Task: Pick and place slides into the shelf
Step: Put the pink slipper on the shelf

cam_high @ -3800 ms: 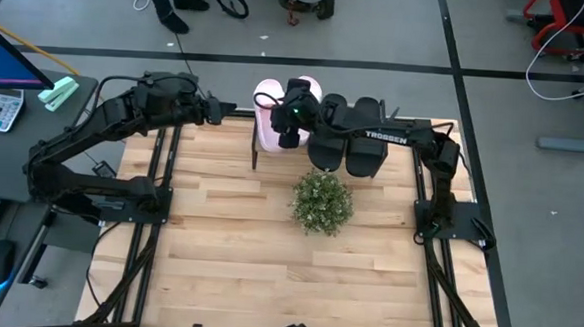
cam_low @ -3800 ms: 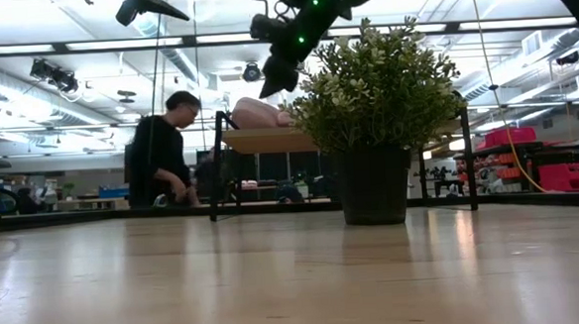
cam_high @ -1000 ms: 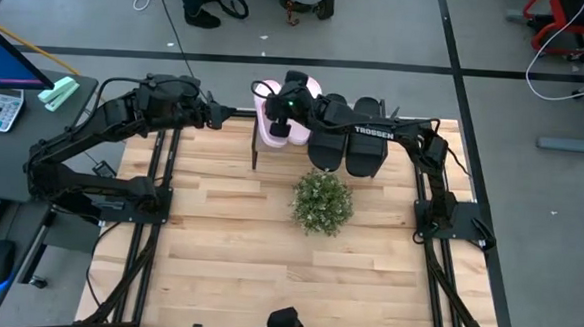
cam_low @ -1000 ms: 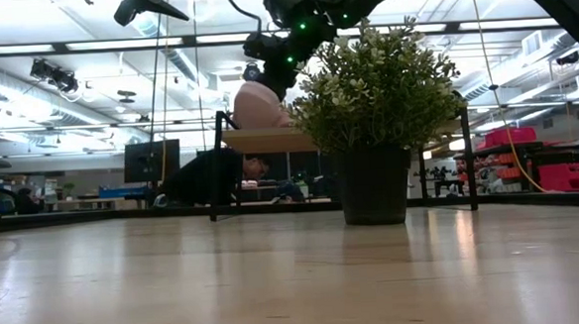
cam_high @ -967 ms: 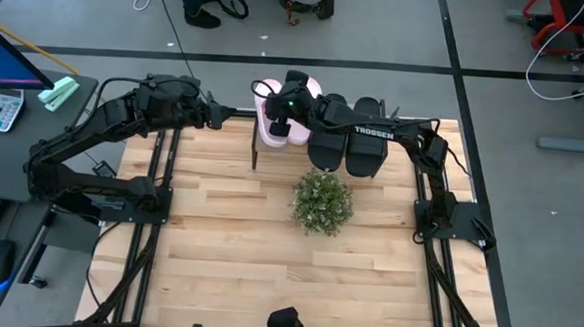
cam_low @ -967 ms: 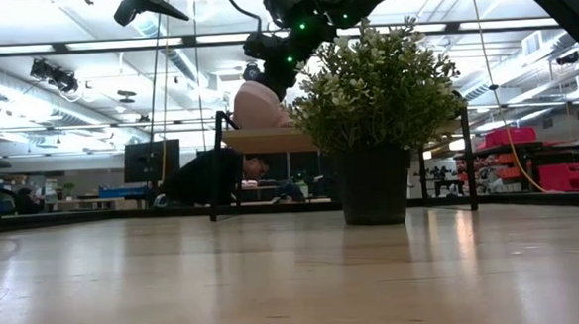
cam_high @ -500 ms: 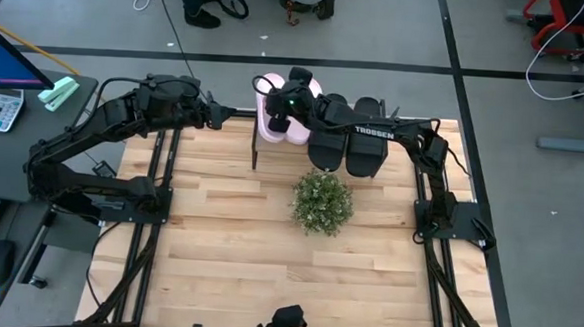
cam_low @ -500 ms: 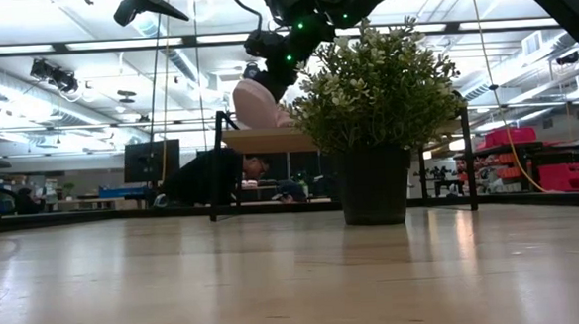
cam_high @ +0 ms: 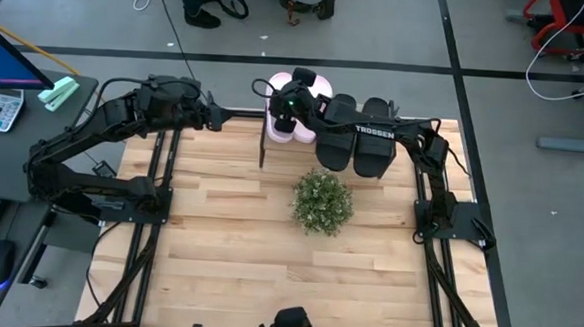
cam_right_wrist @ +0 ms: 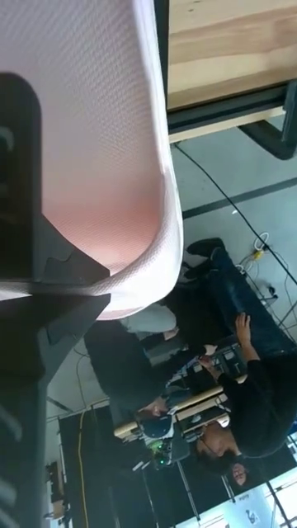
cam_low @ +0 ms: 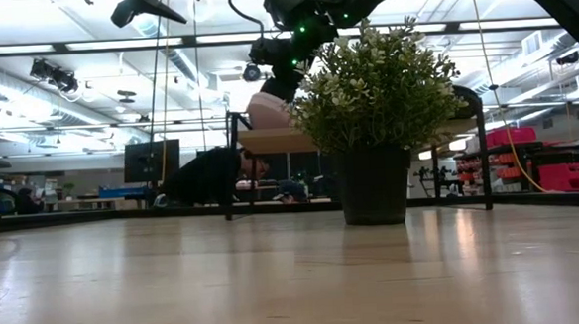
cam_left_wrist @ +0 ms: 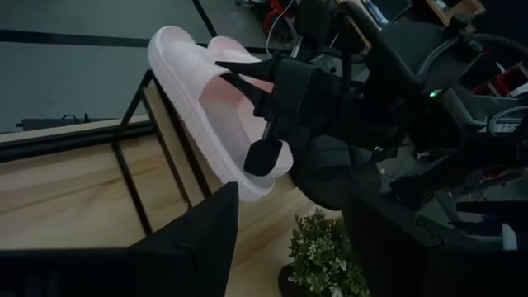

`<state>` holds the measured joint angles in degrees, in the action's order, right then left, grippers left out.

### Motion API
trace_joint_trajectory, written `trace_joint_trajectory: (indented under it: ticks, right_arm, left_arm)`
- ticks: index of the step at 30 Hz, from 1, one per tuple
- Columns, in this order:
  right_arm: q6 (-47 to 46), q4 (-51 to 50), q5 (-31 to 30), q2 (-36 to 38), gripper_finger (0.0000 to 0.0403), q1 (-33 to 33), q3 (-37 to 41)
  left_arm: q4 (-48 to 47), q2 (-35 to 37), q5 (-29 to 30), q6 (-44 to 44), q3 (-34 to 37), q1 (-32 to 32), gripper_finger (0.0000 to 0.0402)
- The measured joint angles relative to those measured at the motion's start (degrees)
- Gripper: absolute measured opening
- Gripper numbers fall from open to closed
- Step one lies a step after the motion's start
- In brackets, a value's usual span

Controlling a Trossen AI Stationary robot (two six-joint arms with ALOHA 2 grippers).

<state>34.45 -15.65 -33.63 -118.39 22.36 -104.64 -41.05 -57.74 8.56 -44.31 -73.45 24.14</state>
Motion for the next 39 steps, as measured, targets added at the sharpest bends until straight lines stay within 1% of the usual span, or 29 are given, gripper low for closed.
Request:
trace_joint_trajectory:
  ticks: [5, 12, 16, 27, 32, 35, 39]
  right_arm:
    - [0.1, 0.8, 0.6, 0.0, 0.0009, -0.5, 0.0]
    - [0.1, 5.4, 1.4, 0.0, 0.0009, -0.7, 0.0]
    - [0.6, 7.6, 1.2, 0.0, 0.0009, 0.2, 0.0]
    - [0.6, 7.5, 1.2, 0.0, 0.0009, 5.6, 0.0]
    - [0.6, 7.4, 3.8, 0.0, 0.0009, 6.1, 0.0]
    - [-0.9, 6.5, 4.9, 0.0, 0.0009, 6.1, 0.0]
    - [-1.9, 5.6, 5.5, 0.0, 0.0009, 6.1, 0.0]
  left_arm:
    - [-0.9, 0.0, 0.0, 0.0, 0.0, 0.0, 0.0219]
    - [-0.9, 0.0, 0.0, 0.0, 0.0, 0.0, 0.0213]
    - [-0.9, 0.0, 0.0, 0.0, 0.0, 0.0, 0.0215]
    - [-1.0, 0.0, 0.0, 0.0, 0.0, 0.0, 0.0216]
    - [-0.9, 0.0, 0.0, 0.0, 0.0, 0.0, 0.0212]
    - [-0.9, 0.0, 0.3, 0.0, 0.0, 0.0, 0.0211]
    - [-0.9, 0.0, 0.4, 0.0, 0.0, 0.0, 0.0215]
